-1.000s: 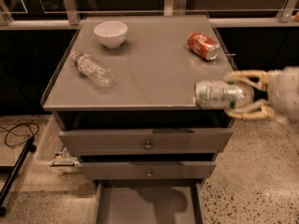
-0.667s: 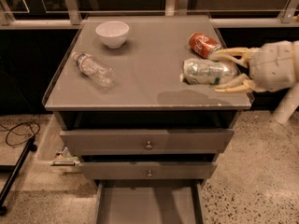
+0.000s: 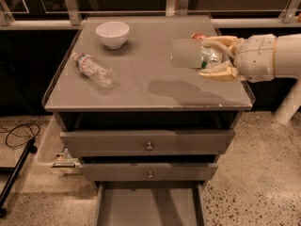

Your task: Pick 7up can from bottom drawer and place on counter

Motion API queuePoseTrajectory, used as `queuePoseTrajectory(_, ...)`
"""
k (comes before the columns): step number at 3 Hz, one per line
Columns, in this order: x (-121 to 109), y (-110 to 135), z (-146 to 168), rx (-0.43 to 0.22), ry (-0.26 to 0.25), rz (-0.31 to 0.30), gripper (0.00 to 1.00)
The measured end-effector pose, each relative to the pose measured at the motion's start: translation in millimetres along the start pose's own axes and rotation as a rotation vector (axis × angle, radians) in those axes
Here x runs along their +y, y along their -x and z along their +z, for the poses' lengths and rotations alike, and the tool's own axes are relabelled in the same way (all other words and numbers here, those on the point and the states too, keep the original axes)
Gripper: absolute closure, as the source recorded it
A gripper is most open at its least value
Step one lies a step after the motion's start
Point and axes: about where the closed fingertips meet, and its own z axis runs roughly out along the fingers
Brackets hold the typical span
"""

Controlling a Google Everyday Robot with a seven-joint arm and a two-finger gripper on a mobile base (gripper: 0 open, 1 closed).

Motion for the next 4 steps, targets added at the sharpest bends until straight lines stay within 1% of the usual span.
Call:
queuePoseTrajectory(1,-8.9,-10.3,11.0,0.04,-0.116,0.094,1.0)
queuePoseTrajectory(2,-15.6,-26.8,25.4,0.043,-0.194,0.186,1.0)
queuePoseTrajectory(3,-15.7,-26.9,25.6,0.043,-0.194,0.186,1.0)
queuePoseTrajectory(4,-25.6,-31.8,36.9,0.046,-0.199,0.185,1.0)
